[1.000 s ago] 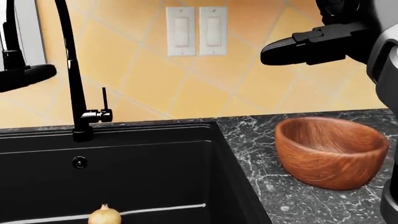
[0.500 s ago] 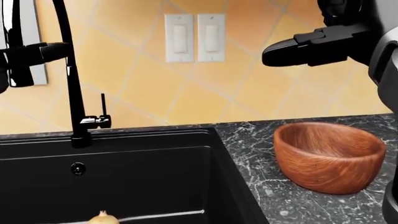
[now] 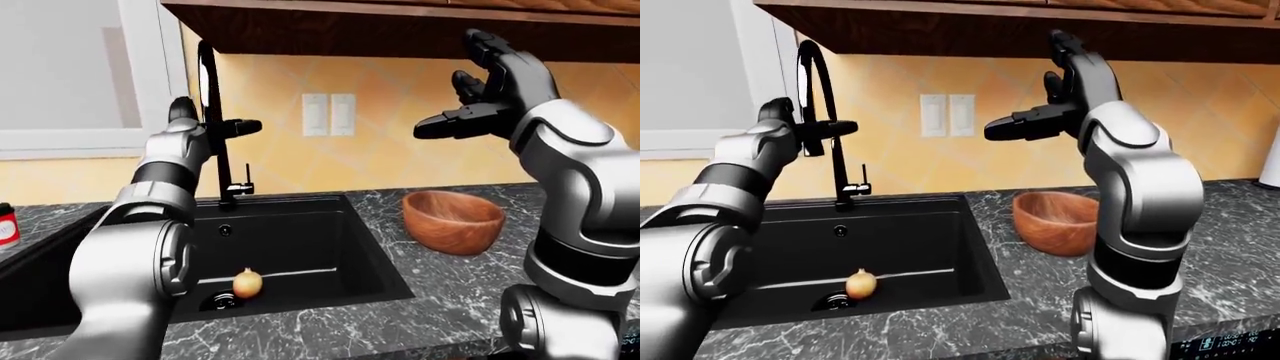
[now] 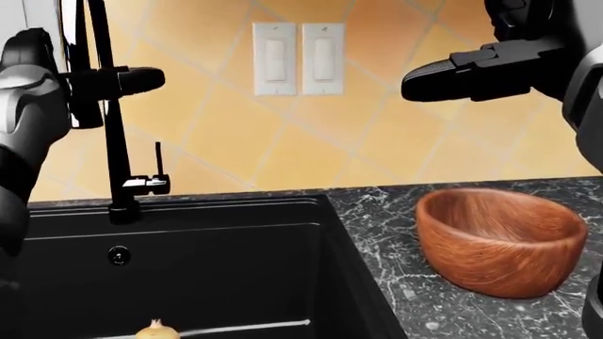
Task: Turn the sink spout to the right.
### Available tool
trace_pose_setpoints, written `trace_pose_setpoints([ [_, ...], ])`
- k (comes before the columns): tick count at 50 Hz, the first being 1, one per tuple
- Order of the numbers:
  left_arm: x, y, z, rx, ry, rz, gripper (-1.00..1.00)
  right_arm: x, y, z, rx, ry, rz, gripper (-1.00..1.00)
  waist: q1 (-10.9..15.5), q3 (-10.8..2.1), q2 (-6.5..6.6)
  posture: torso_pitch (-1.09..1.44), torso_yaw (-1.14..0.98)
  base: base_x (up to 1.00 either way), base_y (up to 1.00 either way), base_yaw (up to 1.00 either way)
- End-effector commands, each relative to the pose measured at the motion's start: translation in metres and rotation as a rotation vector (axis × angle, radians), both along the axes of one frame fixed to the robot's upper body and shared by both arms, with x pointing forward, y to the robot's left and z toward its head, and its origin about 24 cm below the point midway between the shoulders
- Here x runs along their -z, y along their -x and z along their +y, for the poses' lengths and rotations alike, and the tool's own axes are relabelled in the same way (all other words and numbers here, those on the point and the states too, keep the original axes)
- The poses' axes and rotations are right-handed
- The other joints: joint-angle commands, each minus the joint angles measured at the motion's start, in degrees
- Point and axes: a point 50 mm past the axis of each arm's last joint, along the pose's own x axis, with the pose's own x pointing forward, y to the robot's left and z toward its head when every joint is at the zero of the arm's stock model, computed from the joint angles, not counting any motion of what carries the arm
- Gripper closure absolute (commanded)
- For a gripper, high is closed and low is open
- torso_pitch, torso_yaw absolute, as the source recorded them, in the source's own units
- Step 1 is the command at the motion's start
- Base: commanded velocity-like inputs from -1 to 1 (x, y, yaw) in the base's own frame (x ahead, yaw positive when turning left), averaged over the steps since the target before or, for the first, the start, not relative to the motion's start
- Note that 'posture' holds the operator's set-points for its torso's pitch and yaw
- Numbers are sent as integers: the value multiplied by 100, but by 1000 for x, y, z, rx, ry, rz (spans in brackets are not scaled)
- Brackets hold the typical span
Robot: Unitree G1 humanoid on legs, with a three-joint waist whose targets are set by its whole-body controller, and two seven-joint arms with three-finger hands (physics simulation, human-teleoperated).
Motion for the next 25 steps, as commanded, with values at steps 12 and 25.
trace_pose_setpoints([
  [12, -28, -9, -35, 79, -15, -99, -100, -11, 11, -7, 13, -3, -71, -100, 4, 24, -46, -77, 0, 0, 0, 0],
  [25, -24, -11, -61, 138, -25, -96, -100, -11, 14, -9, 19, -7, -74, -100, 2, 17, -68, -77, 0, 0, 0, 0],
])
